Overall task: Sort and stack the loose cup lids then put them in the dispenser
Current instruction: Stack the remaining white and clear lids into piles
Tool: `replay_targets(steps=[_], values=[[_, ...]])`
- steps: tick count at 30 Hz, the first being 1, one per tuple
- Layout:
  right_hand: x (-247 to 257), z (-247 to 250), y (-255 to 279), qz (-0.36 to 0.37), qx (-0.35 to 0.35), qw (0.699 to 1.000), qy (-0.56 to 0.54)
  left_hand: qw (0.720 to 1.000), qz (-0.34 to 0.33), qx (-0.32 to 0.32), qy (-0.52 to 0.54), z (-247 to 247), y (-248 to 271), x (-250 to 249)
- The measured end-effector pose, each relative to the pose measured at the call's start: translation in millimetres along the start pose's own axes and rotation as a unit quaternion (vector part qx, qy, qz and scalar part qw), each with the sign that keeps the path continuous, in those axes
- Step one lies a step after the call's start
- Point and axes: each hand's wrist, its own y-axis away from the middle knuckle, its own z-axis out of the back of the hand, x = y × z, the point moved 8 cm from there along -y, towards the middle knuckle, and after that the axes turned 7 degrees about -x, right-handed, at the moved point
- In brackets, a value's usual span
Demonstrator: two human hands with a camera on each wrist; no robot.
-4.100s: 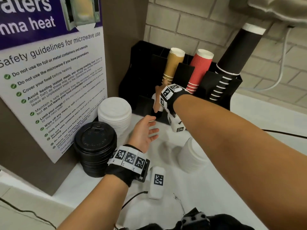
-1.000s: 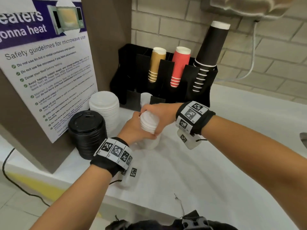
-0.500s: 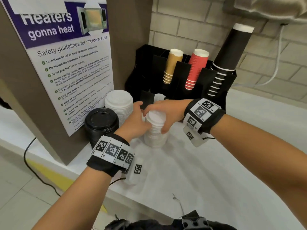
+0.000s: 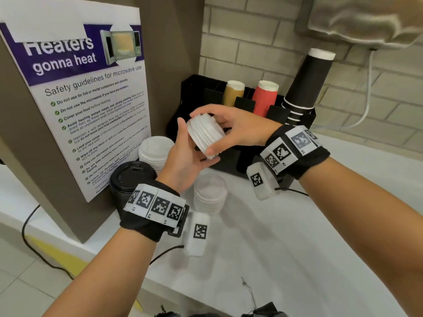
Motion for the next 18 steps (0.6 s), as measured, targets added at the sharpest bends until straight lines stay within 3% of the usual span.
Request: replay_targets(steps=[6,10,18], values=[[-4,0,4,-0.02,0.028,0.999,0.002,0.997,0.041,0.017,0.07,-4,-3,8],[-2,4,1,-0.023,-0.004,0.999,0.025,0.994,0.047,0.016,0.1,-6,-7,11],[13,7,-1,0.041,-0.078,0.995,0.055,0.992,0.028,-0.015,0.121,-4,-16,4]])
